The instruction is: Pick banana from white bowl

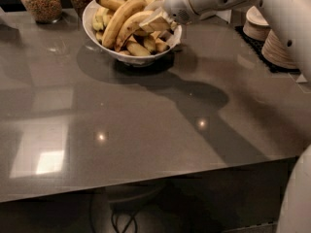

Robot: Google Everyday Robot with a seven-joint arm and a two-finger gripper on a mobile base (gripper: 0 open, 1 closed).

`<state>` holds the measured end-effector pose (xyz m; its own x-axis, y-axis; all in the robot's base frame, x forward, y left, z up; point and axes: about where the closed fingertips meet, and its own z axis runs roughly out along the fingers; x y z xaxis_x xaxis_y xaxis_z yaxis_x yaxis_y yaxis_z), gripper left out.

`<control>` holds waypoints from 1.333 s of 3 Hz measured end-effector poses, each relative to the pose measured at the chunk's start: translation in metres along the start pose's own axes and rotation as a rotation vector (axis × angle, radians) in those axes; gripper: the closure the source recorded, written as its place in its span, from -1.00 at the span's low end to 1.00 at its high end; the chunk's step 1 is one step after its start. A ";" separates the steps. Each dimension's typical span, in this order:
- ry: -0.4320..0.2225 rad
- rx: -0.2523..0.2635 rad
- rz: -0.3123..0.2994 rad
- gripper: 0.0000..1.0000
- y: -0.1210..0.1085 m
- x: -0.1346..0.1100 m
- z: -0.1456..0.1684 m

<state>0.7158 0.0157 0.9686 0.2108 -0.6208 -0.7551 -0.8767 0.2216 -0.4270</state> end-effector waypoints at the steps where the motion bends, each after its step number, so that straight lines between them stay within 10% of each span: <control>1: -0.043 0.045 0.004 1.00 0.007 -0.017 -0.028; 4: -0.219 0.075 0.072 1.00 0.065 -0.026 -0.113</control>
Offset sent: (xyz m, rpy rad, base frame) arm -0.0838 -0.0496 0.0722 0.1992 -0.1144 -0.0672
